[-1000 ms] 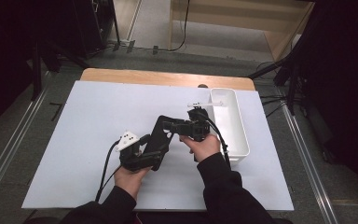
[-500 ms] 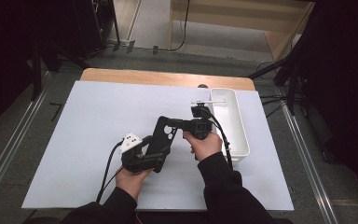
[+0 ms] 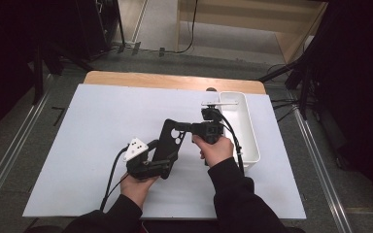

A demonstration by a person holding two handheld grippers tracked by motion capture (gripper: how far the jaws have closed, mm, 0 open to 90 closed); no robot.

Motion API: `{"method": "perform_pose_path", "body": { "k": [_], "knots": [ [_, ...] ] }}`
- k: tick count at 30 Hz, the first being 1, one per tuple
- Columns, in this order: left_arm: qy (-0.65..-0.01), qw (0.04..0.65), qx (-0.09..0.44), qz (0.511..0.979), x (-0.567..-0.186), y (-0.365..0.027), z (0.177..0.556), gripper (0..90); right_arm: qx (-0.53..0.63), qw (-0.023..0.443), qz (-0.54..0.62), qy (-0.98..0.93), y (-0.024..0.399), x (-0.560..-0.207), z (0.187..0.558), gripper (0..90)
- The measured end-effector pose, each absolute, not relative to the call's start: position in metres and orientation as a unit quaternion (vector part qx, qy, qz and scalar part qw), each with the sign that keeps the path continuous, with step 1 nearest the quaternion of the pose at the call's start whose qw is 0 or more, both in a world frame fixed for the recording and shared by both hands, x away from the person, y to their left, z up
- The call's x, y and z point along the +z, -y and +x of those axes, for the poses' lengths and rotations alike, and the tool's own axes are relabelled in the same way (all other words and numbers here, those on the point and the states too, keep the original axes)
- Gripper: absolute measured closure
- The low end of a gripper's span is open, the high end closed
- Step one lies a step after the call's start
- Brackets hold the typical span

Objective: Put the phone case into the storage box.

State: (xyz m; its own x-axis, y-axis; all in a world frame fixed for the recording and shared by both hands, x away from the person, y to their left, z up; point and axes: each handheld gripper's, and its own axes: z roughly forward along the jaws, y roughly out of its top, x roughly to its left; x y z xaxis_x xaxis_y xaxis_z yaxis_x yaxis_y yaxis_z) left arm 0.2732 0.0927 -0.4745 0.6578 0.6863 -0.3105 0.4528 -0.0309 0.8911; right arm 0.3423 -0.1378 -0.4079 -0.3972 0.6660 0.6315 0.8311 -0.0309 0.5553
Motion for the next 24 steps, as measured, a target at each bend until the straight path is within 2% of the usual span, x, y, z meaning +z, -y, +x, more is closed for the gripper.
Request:
{"method": "perform_pose_path", "body": {
  "k": [7, 8, 11, 24],
  "knots": [
    [-0.396, 0.552, 0.093, 0.728, -0.469, -0.092, 0.278, 10.6, -0.474, 0.081, -0.534, 0.695, 0.136, -0.402, 0.339, 74.7],
    [-0.397, 0.55, 0.086, 0.73, -0.467, -0.094, 0.279, 6.5, -0.472, 0.077, -0.536, 0.696, 0.136, -0.403, 0.339, 74.8],
    [-0.399, 0.544, 0.081, 0.734, -0.466, -0.095, 0.28, 3.3, -0.472, 0.073, -0.536, 0.697, 0.138, -0.403, 0.34, 74.8],
    [-0.4, 0.526, 0.049, 0.749, -0.451, -0.108, 0.289, 4.4, -0.471, 0.025, -0.53, 0.705, 0.147, -0.394, 0.337, 74.7]
  ]
}}
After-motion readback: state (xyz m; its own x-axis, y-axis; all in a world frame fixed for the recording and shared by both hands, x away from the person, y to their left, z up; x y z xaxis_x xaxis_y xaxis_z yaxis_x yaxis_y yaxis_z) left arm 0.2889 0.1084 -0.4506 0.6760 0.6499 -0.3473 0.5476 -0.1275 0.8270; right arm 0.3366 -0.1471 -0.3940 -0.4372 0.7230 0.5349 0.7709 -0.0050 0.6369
